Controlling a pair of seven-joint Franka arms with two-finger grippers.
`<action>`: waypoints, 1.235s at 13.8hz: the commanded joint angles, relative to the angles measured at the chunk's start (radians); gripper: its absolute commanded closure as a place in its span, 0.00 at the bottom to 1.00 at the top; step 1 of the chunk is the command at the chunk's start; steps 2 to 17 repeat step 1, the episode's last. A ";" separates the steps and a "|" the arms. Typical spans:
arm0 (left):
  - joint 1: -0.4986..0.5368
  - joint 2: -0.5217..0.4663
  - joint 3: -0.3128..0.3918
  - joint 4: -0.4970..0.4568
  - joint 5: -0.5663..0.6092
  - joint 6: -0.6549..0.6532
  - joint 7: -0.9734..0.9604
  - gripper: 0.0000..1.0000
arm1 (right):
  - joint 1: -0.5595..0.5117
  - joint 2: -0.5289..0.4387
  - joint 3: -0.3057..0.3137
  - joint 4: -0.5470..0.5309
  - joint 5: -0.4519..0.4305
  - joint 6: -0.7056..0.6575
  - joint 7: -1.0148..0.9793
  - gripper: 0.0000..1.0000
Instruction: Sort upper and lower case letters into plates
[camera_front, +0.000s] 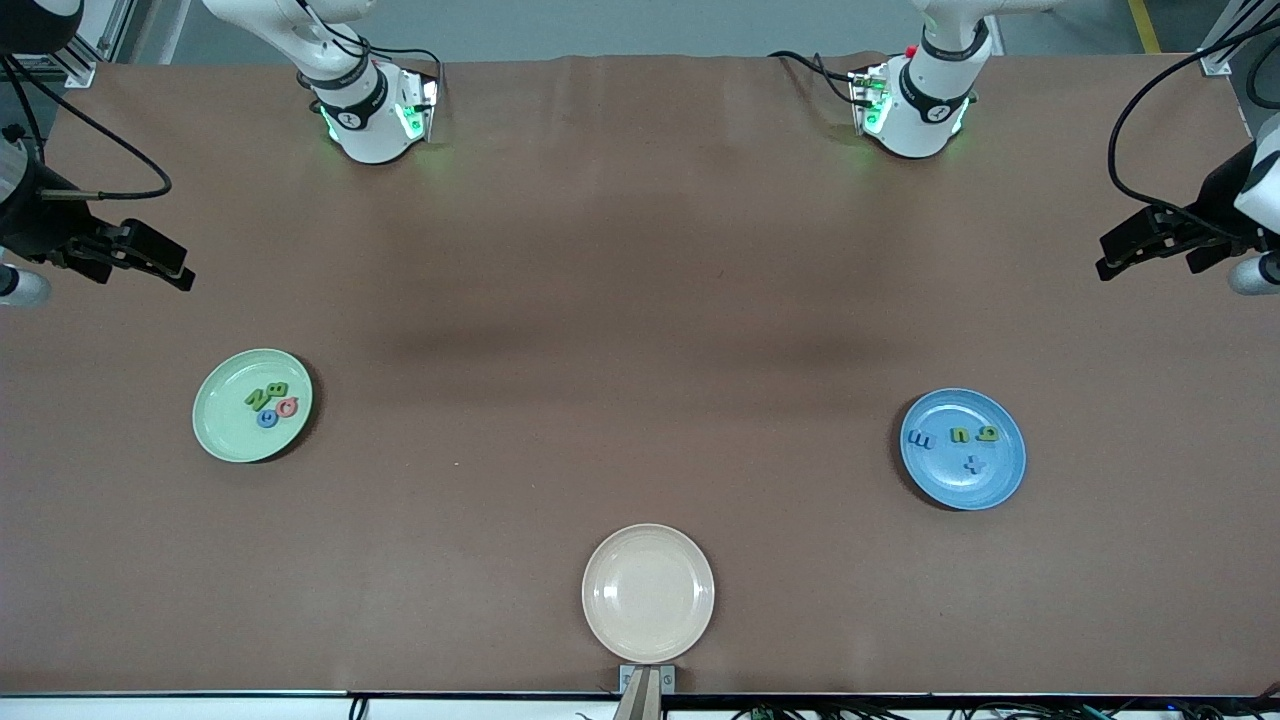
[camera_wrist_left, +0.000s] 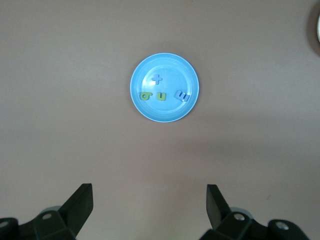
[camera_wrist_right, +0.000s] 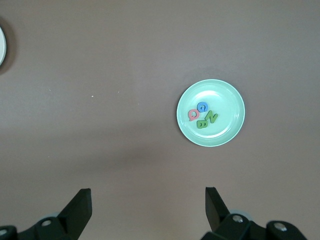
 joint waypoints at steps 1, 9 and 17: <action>-0.017 0.020 -0.008 0.033 0.006 -0.025 -0.012 0.00 | -0.024 -0.057 0.014 -0.019 -0.012 0.001 0.010 0.00; -0.017 0.020 -0.008 0.033 0.006 -0.025 -0.012 0.00 | -0.024 -0.057 0.014 -0.019 -0.012 0.001 0.010 0.00; -0.017 0.020 -0.008 0.033 0.006 -0.025 -0.012 0.00 | -0.024 -0.057 0.014 -0.019 -0.012 0.001 0.010 0.00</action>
